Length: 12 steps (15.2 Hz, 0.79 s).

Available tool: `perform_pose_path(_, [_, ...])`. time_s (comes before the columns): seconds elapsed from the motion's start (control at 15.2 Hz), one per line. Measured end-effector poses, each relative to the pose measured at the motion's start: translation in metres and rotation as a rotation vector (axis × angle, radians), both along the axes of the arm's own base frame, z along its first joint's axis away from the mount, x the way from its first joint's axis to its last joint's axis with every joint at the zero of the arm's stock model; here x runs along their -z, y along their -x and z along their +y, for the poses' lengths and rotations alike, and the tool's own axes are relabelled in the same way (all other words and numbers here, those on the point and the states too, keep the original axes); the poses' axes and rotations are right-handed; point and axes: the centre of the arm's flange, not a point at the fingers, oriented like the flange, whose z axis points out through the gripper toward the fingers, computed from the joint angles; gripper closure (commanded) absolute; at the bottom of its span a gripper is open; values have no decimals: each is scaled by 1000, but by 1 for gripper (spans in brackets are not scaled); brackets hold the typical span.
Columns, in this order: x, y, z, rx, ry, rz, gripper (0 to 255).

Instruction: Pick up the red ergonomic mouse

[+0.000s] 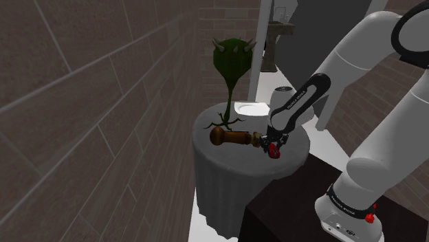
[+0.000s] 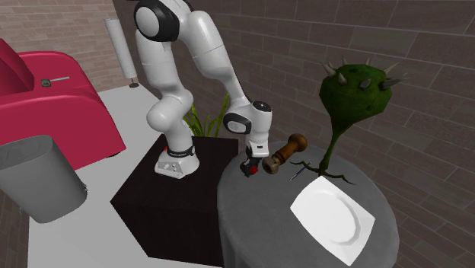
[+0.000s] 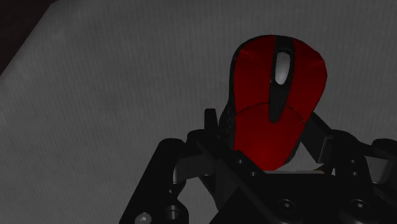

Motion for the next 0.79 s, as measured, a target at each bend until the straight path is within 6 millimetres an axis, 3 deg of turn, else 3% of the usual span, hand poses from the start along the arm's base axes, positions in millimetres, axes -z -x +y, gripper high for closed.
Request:
perform_pose_path(0.53, [0,0,0,-1,0,-1,255])
perform_pose_path(0.79, [-14,0,0,0,0,0,255])
